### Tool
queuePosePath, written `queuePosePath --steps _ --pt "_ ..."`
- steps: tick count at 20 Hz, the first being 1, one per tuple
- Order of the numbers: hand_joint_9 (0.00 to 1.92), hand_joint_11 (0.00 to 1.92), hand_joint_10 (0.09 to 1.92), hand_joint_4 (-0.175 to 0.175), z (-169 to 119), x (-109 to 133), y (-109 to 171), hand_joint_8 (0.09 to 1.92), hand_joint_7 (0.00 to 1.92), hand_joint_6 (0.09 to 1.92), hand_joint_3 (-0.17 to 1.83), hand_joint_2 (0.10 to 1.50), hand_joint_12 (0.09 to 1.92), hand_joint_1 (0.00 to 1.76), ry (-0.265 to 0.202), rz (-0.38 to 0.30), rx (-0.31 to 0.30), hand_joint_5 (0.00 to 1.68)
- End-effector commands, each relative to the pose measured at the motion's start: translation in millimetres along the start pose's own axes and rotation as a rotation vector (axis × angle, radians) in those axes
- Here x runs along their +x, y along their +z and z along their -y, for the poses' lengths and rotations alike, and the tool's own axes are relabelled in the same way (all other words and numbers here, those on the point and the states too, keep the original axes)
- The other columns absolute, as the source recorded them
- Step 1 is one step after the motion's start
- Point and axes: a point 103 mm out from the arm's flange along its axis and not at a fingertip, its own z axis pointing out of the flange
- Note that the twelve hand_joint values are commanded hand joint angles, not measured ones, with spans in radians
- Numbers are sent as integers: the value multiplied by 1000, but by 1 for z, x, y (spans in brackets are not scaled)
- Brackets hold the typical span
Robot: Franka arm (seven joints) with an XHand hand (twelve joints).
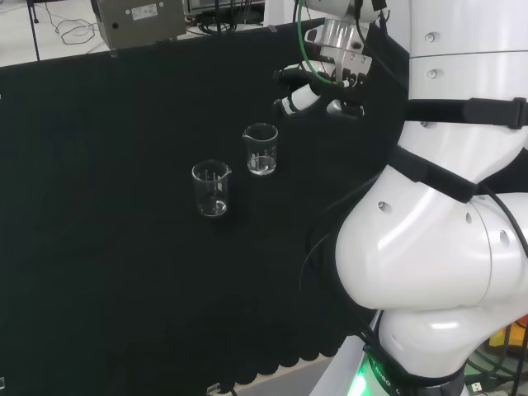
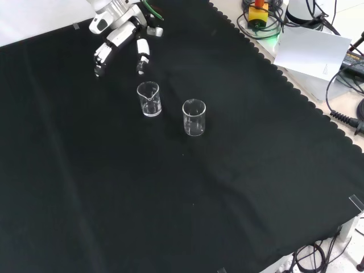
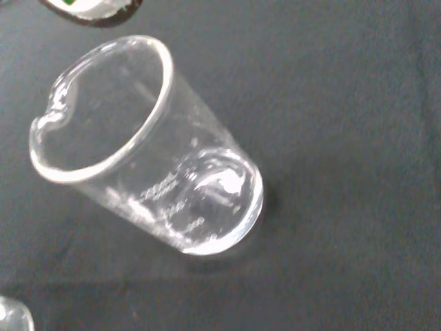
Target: Pick up the beaker on the right.
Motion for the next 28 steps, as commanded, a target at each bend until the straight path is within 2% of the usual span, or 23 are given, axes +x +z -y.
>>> queuePosePath --steps 1,7,11,17,19,28 --pt "214 0 687 -19 29 -1 6 562 53 87 490 656 1311 660 -100 -28 -6 274" --pt "216 0 685 -15 47 -1 20 568 68 87 474 621 1310 744 -128 -8 -35 297" --pt "219 0 677 -8 41 -1 43 569 71 87 520 576 1309 832 -133 -59 -16 317" --pt "282 0 659 -17 24 6 66 581 123 87 581 537 1350 863 -174 -101 -39 339" --pt "291 0 657 -21 17 4 77 590 148 87 587 533 1355 871 -185 -143 -49 367" --pt "338 0 658 -16 2 3 96 623 238 87 601 526 1370 918 -209 -237 -67 471"
